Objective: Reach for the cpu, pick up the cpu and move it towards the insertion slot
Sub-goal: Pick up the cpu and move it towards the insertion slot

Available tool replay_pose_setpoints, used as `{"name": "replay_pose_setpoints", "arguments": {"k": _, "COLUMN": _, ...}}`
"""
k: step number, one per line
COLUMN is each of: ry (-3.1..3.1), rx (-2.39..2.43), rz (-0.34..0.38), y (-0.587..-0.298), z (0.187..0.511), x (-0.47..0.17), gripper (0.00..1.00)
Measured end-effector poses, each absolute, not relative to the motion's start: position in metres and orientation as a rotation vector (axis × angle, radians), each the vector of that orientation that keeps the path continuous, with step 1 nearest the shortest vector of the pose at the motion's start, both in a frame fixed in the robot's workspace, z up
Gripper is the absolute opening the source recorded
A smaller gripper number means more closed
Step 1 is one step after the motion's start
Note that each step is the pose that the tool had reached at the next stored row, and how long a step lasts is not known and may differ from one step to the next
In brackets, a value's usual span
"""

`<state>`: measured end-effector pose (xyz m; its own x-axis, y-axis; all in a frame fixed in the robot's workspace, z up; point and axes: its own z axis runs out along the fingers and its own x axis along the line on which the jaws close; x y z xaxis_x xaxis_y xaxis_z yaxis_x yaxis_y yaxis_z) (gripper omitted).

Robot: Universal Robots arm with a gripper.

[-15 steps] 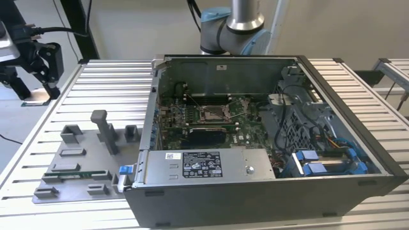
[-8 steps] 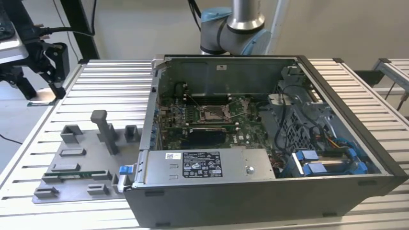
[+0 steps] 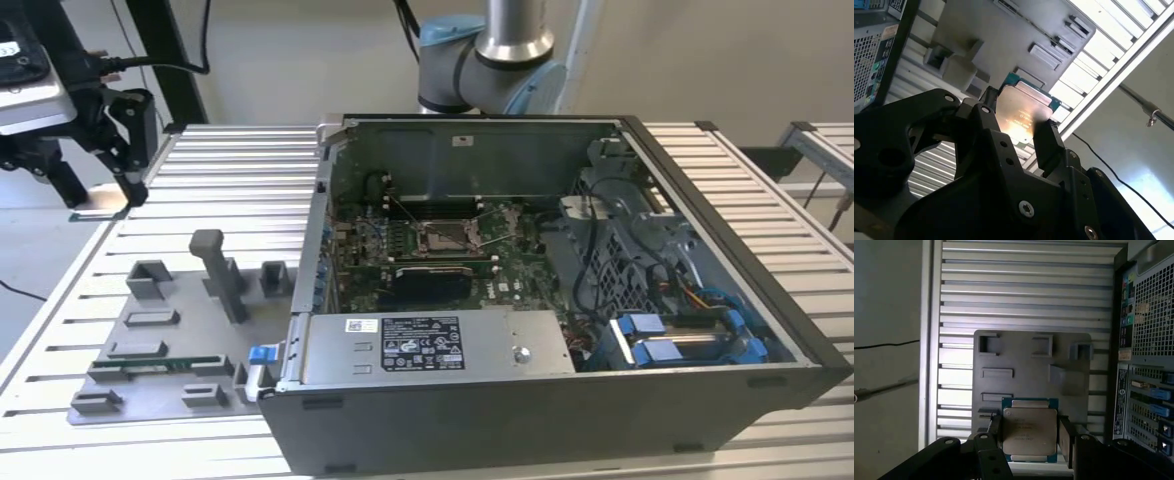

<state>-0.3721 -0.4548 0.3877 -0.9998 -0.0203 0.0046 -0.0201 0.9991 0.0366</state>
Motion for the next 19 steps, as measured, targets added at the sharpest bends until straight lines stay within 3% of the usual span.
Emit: {"name": "replay_pose_setpoints", "arguments": {"k": 19, "ry": -3.136, "rx": 0.031, "rz": -0.057, "y": -0.455, "z": 0.388, "x": -0.354, "gripper": 0.0}}
